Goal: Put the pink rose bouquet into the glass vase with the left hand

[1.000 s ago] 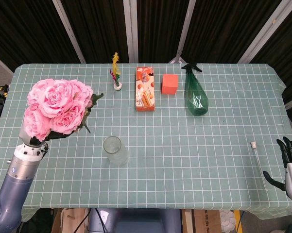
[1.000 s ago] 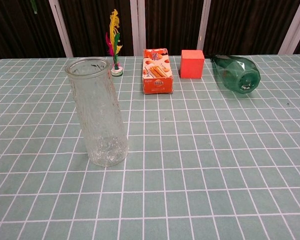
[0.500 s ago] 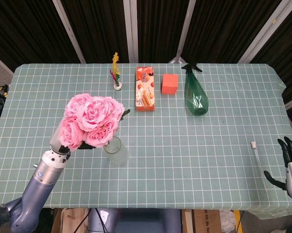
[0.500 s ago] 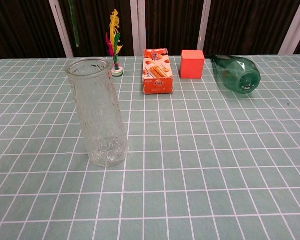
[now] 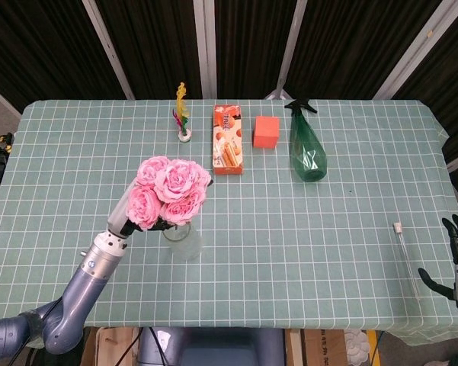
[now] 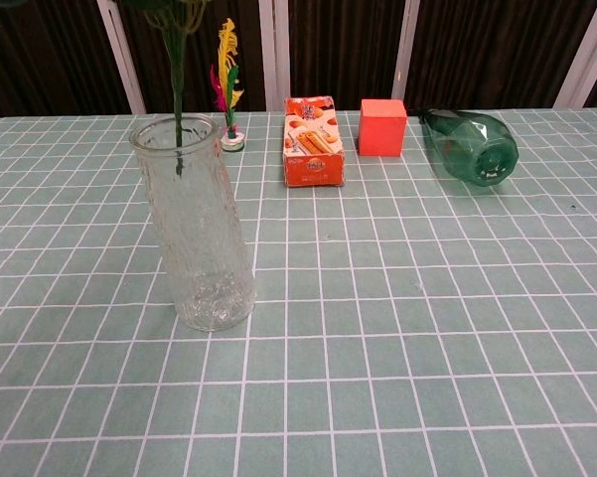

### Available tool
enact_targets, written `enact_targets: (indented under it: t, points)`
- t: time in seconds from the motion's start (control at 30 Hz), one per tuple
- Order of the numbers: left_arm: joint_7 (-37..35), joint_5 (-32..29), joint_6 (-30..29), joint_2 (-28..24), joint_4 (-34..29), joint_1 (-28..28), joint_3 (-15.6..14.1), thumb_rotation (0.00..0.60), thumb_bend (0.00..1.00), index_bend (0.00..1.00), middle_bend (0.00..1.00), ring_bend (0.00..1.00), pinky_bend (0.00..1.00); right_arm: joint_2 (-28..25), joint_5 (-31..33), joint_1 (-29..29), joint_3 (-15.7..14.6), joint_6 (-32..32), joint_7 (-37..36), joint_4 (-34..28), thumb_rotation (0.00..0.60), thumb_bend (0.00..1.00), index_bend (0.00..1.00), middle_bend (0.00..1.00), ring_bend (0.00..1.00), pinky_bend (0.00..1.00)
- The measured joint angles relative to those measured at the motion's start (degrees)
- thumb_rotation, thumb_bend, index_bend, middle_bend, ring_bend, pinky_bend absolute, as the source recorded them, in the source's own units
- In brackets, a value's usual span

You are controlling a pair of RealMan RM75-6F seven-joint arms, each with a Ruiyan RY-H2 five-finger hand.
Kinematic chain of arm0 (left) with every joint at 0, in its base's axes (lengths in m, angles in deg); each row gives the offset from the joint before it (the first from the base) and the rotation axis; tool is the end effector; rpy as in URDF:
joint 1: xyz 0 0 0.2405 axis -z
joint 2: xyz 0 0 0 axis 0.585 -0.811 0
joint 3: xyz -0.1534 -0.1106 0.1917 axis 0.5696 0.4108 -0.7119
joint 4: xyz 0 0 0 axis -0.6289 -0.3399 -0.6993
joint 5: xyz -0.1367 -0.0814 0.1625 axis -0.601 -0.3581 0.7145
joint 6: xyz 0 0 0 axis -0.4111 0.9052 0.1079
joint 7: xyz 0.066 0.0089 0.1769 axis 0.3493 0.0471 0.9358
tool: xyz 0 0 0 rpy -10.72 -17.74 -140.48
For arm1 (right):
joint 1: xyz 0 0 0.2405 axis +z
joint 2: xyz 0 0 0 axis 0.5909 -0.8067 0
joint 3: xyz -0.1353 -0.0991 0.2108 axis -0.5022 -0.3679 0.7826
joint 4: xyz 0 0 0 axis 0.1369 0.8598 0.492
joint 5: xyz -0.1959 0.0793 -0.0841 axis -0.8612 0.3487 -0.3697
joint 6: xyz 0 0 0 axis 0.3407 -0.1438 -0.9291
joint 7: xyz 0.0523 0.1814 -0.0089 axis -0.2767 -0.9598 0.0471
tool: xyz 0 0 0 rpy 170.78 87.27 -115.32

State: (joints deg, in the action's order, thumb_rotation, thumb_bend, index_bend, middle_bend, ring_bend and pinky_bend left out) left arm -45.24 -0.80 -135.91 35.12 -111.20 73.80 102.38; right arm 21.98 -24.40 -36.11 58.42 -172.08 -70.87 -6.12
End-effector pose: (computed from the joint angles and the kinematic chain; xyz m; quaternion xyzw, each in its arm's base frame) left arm -0.0331 0.3490 0.0685 -0.4790 -0.5316 -0.6945 0.0749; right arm -0.3423 -0.2120 0.1911 0.5273 -0.3977 0.4023 0.6340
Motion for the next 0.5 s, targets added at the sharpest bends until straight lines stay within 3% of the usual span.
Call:
enact_targets:
  t: [0.33, 0.5]
  points:
    - [-3.66, 2.49, 2.47, 3.31, 7.61, 0.51, -4.25, 0.6, 0.44, 0.31, 0.36, 0.29, 0.42, -0.25, -0.49, -0.28, -0.17, -0.37, -0.44, 0.08, 0.6, 0.23, 0.09, 0.05, 0.02, 0.0]
    - [-4.38, 3.97, 3.27, 3.01, 8.99, 0.54, -5.56, 0.6, 0.43, 0.28, 0.3, 0.22, 0.32, -0.4, -0.72, -0.3, -0.32, -0.28, -0.66, 0.06, 0.6, 0.23, 0.09, 0.05, 0.02, 0.0]
